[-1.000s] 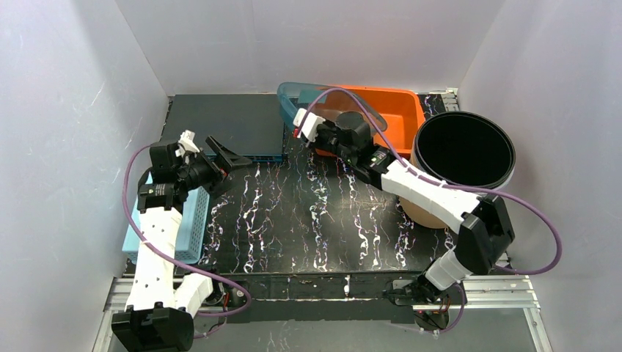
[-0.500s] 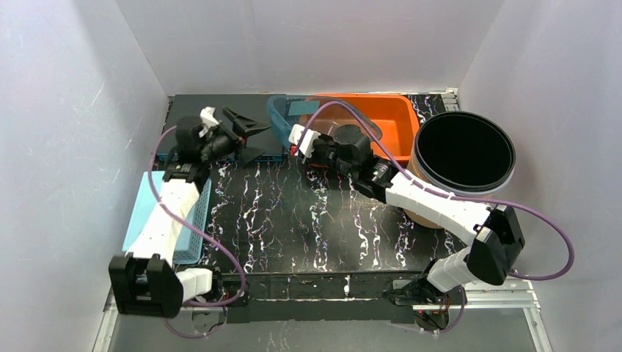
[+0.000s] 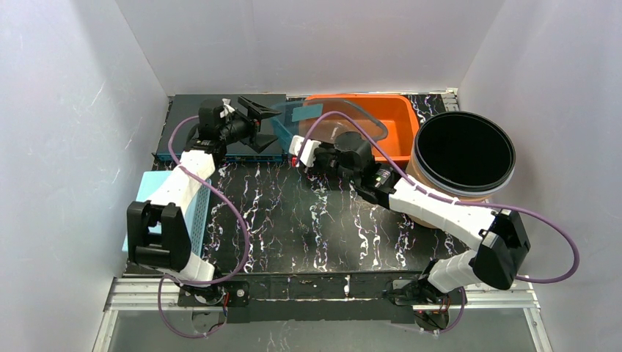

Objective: Turn the large container upside down

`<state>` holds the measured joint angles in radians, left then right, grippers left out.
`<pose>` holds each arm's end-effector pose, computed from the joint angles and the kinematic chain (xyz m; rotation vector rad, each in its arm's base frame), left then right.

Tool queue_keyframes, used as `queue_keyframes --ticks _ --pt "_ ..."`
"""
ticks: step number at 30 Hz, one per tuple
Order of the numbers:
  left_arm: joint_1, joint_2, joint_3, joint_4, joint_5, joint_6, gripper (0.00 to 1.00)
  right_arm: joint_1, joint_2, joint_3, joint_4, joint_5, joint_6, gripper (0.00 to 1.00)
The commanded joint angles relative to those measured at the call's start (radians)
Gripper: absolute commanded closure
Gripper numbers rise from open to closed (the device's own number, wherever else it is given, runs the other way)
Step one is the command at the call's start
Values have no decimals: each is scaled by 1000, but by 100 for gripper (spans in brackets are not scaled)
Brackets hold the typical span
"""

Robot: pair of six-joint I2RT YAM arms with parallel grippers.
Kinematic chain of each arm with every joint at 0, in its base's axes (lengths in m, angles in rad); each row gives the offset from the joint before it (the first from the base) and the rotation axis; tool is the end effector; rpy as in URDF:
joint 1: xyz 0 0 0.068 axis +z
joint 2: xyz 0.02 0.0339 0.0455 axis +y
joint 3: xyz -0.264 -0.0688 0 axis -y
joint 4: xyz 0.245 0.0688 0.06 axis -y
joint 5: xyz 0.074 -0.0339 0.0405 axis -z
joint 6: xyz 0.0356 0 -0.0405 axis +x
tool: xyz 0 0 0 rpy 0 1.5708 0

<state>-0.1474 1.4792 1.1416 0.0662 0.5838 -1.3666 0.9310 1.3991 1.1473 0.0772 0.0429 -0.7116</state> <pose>0.3402 -0.0703 0.3241 -0.7945 1.9597 -1.5259 0.2012 0.2678 0.3517 -1.2571 1.2129 0.1232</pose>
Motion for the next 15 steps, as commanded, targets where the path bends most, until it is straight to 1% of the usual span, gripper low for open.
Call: queue_keyframes --ticks 1,2,3,6,11,12,15 --pt "-9 36 46 15 98 -44 21 15 -41 -14 53 -33 3 99" --pt "-9 40 43 16 109 -51 23 15 -39 -18 54 -33 0 99" --pt "-9 45 39 16 122 -55 29 15 -38 -23 57 -35 -7 99" --pt "-9 52 30 15 166 -57 35 16 -41 -49 80 -35 -32 99" --pt "-9 75 39 -5 246 -35 41 15 -39 -66 90 -35 -84 99" --pt "-9 83 41 -14 261 -28 42 16 -38 -67 90 -63 -94 99" --pt "-9 105 44 -13 301 -21 49 15 -34 -68 89 -76 -122 99"
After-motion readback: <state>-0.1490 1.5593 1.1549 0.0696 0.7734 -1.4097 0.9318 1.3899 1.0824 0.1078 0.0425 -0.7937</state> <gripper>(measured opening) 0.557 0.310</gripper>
